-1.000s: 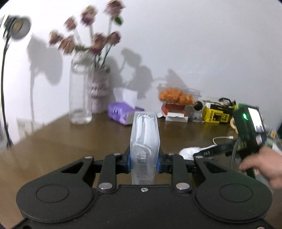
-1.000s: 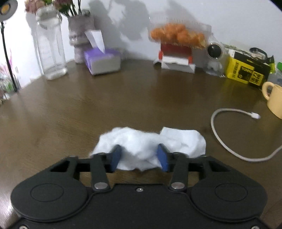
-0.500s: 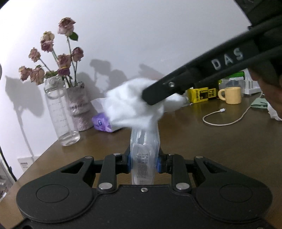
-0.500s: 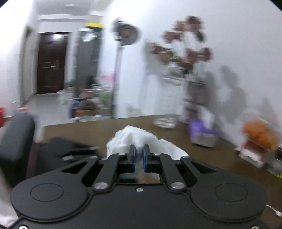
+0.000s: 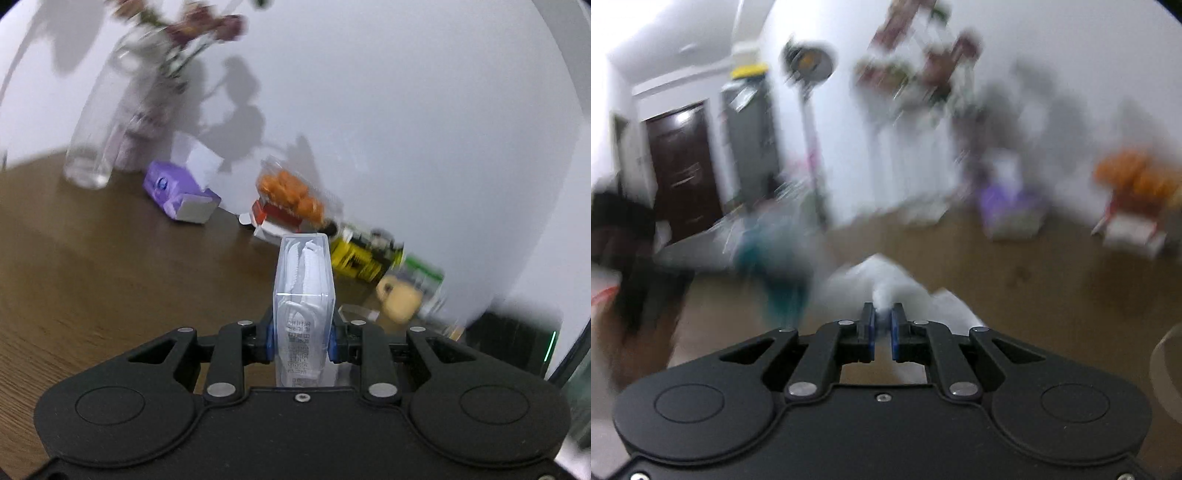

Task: Clean container
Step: 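Wipe the swab box end with the cotton while the left tool holds it upright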

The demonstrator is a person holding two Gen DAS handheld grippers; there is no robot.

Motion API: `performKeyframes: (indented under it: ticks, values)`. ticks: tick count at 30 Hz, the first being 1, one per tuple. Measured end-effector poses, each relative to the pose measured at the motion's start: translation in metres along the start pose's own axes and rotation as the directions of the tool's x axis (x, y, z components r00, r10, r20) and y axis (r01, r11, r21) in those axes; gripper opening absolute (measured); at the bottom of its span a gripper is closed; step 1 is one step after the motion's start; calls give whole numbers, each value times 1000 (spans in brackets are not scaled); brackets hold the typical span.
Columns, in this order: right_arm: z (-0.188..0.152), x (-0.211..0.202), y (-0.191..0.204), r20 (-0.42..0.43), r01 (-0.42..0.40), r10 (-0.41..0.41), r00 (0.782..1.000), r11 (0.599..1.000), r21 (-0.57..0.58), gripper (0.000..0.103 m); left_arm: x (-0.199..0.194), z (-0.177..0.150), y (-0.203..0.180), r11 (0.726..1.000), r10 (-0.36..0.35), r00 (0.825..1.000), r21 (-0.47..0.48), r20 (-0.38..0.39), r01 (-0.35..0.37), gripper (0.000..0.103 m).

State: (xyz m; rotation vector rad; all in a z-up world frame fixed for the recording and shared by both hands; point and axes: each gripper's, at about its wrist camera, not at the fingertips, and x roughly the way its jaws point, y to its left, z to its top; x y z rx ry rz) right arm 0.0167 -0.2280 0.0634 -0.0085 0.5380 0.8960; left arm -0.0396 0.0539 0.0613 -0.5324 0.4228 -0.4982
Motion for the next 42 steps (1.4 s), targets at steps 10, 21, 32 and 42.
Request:
performKeyframes:
  ticks: [10, 21, 32, 42]
  values:
    - [-2, 4, 5, 70, -49, 43, 997, 994, 93, 8, 19, 9, 28, 954, 3, 1000, -299, -17, -8, 25]
    - [-25, -4, 53, 171, -42, 23, 985, 994, 105, 8, 34, -13, 15, 961, 117, 992, -249, -39, -123, 25]
    - [-22, 5, 82, 229, 40, -54, 972, 997, 68, 7, 33, -17, 14, 961, 125, 991, -242, -40, -131, 25]
    - [-37, 33, 94, -90, 266, -265, 960, 964, 4, 74, 13, -15, 30, 953, 169, 985, -247, -45, -174, 25]
